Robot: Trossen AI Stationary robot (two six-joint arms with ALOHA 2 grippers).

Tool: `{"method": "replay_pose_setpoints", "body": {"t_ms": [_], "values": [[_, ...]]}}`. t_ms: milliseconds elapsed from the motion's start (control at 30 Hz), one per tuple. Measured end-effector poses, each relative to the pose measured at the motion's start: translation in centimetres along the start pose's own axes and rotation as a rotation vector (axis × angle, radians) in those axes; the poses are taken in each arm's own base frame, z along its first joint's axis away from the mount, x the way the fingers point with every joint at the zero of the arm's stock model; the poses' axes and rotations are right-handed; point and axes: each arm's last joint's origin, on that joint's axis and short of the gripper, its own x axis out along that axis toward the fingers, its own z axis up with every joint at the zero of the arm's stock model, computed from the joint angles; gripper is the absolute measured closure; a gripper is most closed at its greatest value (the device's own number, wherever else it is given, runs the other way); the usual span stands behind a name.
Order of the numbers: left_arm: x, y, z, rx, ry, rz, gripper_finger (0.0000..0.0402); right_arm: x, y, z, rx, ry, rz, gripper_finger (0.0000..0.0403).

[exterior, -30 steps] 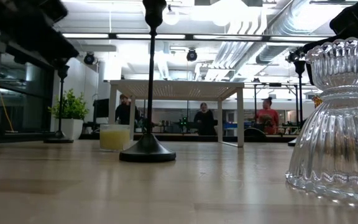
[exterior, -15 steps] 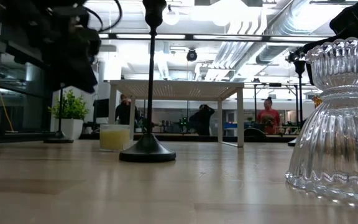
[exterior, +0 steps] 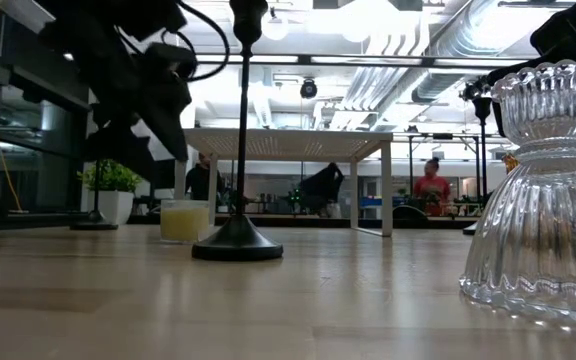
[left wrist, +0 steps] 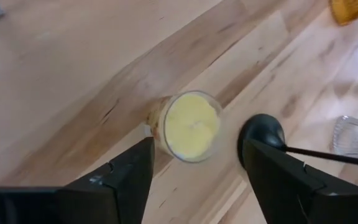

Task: Pick & Place candle stick holders
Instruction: Put the yellow scented candle on the shelf

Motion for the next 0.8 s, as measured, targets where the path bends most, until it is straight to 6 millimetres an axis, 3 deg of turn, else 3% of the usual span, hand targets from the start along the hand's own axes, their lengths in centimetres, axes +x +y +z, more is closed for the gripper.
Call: {"method": "replay_pose_setpoints", "body": {"t_ms": [367, 800], "values": [[1.6, 0.9, -0.4, -0.025, 0.025, 0.138, 0.0187, 0.0, 0.0, 0.0, 0.000, 0.000, 0.000, 0.0401], [2.6, 1.1, -0.2, -0.084, 0.030, 0.150, 0.0199, 0.0, 0.0, 0.0, 0.000, -0.002, 0.000, 0.0401]]}}
